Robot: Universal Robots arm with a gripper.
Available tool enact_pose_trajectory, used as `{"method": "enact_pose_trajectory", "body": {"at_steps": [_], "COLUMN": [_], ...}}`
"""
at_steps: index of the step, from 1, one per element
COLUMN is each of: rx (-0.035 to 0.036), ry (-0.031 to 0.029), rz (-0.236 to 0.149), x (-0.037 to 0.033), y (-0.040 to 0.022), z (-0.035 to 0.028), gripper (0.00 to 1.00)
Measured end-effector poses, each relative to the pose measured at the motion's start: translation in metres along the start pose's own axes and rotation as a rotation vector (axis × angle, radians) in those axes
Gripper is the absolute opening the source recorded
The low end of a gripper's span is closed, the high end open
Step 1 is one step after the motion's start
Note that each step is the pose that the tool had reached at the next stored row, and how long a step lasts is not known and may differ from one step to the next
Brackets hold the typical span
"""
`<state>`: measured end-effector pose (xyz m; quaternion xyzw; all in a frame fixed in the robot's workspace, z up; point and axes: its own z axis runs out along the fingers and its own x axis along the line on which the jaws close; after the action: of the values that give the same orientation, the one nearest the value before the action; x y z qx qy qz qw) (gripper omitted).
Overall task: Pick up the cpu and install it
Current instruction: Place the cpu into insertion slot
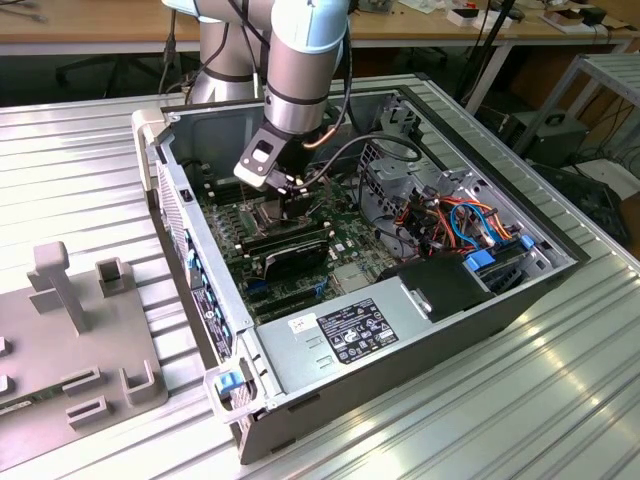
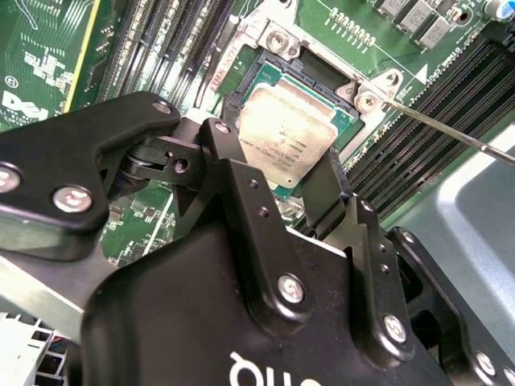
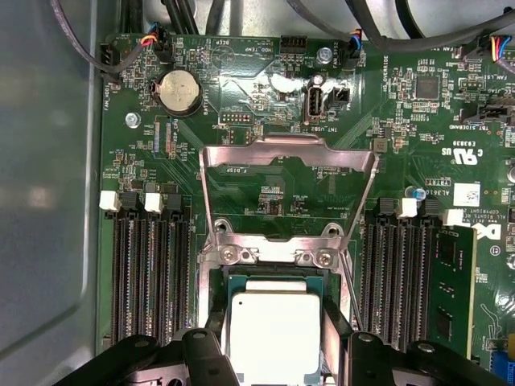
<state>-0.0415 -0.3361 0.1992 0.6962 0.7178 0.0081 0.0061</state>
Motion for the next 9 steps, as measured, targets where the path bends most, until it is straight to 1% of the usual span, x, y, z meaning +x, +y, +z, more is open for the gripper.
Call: {"method": "enact_pose_trajectory", "body": {"at_steps": [9], "rx": [-0.0001], "ry": [0.0000], "rz": [0.000], "x": [0.0008], "y": [0.0001], "z": [0.0001], "gripper": [0.55]}}
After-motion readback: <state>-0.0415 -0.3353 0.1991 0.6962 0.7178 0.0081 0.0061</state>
